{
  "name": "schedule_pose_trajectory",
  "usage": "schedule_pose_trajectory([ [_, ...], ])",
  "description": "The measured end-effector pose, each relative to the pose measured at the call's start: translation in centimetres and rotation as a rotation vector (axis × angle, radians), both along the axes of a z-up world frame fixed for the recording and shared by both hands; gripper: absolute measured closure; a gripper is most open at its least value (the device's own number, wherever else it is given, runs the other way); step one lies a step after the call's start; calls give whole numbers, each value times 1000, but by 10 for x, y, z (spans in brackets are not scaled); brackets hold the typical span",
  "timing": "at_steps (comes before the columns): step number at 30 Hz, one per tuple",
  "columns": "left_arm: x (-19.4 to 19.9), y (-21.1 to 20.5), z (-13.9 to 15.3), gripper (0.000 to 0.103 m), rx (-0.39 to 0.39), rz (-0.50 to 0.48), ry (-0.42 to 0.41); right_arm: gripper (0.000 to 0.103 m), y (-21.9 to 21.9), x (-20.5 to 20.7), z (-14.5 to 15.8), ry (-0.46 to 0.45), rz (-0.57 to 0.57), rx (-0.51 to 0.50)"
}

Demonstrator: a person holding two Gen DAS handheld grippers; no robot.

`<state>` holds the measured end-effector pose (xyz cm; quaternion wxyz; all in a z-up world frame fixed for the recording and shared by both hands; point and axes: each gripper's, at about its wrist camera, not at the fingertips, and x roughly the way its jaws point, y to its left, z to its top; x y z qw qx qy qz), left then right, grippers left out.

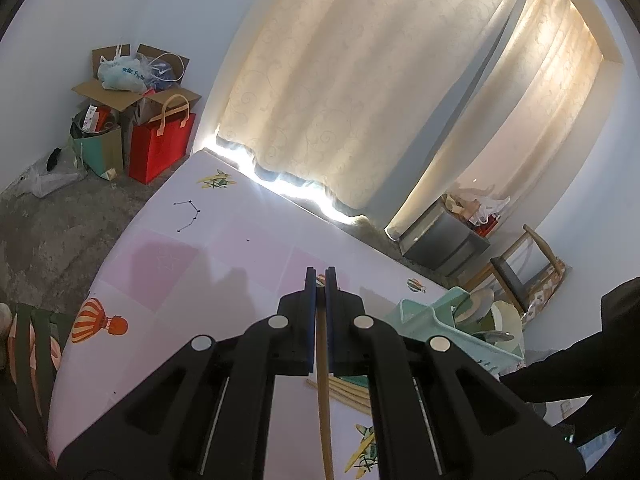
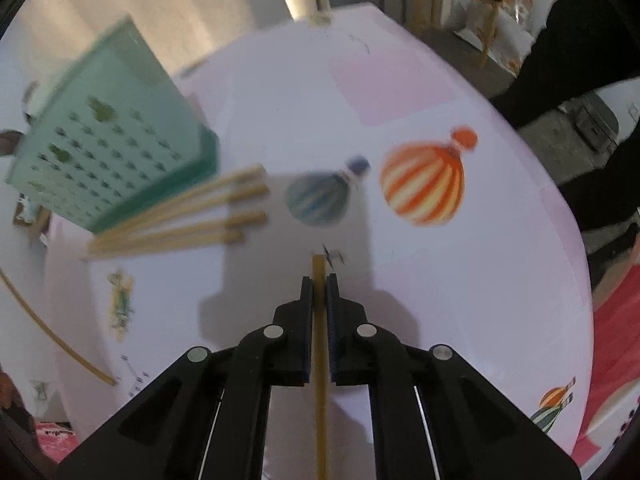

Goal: Organize utensils
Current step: 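Close the right tool on a wooden chopstick and lift it while the left tool holds its chopstick, then carry both chopsticks over the green basket and release them inside with both tools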

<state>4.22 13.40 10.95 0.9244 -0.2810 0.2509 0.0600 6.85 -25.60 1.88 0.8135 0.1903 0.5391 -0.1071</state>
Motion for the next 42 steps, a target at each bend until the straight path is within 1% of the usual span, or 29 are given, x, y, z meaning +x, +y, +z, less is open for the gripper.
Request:
schedule_pose_trajectory([
  [4, -1, 0, 3, 100, 5, -6, -14, 97, 0, 3, 30, -92, -5, 25],
  [6, -3, -3, 5, 100, 11, -9, -21, 97, -4, 3, 47, -155, -19, 54],
  [7, -3, -3, 6, 100, 11, -11, -23, 97, -6, 5, 51, -174, -25, 62],
  [9, -5, -5, 15, 100, 0, -30, -54, 97, -9, 2, 72, -244, -38, 93],
  [12, -5, -11, 43, 100, 13, -70, -131, 97, -11, 3, 113, -361, -46, 101],
  [14, 0, -16, 74, 100, 21, -106, -204, 97, -13, 6, 146, -455, -42, 99],
  [15, 4, -17, 84, 100, 16, -116, -220, 97, -15, 13, 159, -477, -38, 103],
  [17, 12, -16, 113, 101, -15, -151, -259, 97, -19, 17, 182, -528, -26, 143],
  [19, 12, -14, 133, 101, -9, -172, -288, 97, -22, 18, 198, -565, -22, 158],
  [21, 7, -15, 150, 101, 33, -177, -320, 97, -19, 14, 214, -600, -9, 157],
  [22, 3, -15, 161, 101, 56, -164, -347, 96, -19, 14, 220, -617, -5, 156],
  [24, 4, -14, 172, 101, 66, -148, -374, 96, -17, 14, 225, -634, -8, 162],
  [26, 10, -15, 178, 101, 80, -129, -387, 96, -14, 24, 232, -642, -3, 173],
  [27, 15, -16, 178, 101, 90, -121, -386, 96, -11, 30, 232, -639, 4, 179],
  [29, 31, -24, 172, 101, 123, -131, -345, 96, -7, 44, 236, -641, 13, 178],
  [31, 43, -38, 155, 101, 188, -137, -295, 96, 0, 57, 239, -648, 24, 177],
  [33, 53, -53, 126, 100, 245, -174, -229, 96, 8, 67, 239, -646, 33, 185],
  [35, 59, -63, 102, 100, 274, -218, -189, 96, 15, 82, 240, -654, 37, 199],
  [36, 61, -67, 90, 100, 286, -257, -174, 96, 17, 89, 241, -662, 37, 198],
  [38, 59, -69, 77, 100, 284, -284, -161, 96, 25, 103, 244, -686, 33, 200],
  [42, 51, -64, 67, 100, 289, -319, -158, 96, 40, 132, 243, -726, 4, 227],
])
